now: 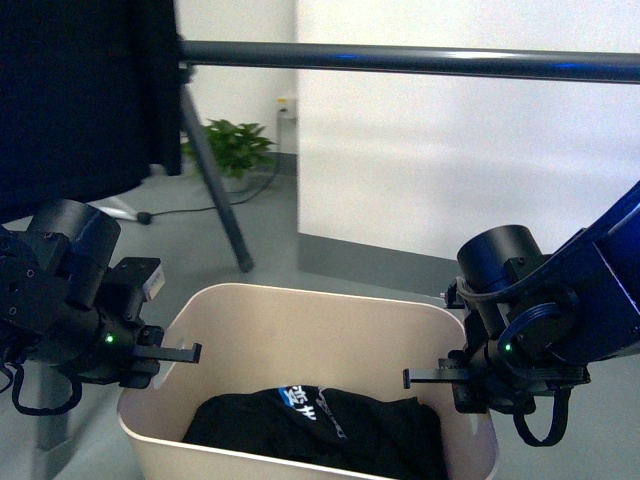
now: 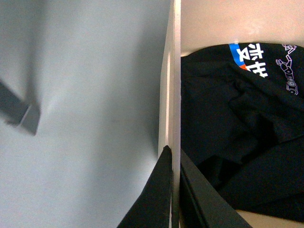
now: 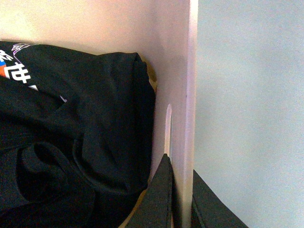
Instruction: Move hamper under clothes hanger
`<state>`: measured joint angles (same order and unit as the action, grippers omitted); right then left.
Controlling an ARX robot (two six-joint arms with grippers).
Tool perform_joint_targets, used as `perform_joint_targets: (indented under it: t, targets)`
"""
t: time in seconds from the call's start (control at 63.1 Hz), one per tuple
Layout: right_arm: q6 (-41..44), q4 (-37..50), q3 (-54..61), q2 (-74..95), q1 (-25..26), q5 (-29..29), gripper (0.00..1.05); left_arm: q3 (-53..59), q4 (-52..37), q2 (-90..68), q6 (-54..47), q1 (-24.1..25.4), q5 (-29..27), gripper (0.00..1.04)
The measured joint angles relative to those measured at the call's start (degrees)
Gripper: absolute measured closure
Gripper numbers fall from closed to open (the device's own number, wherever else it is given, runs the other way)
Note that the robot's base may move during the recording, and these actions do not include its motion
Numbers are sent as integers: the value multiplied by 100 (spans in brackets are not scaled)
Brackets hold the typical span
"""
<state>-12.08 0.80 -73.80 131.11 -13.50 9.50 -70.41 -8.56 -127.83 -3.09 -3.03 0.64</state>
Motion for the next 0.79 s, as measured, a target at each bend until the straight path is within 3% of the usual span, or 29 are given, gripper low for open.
perform_joint_targets:
  t: [0.793]
  targets:
    - [0,-9,15,-7,107,35,102,-2,0,0,0,-116,42,101]
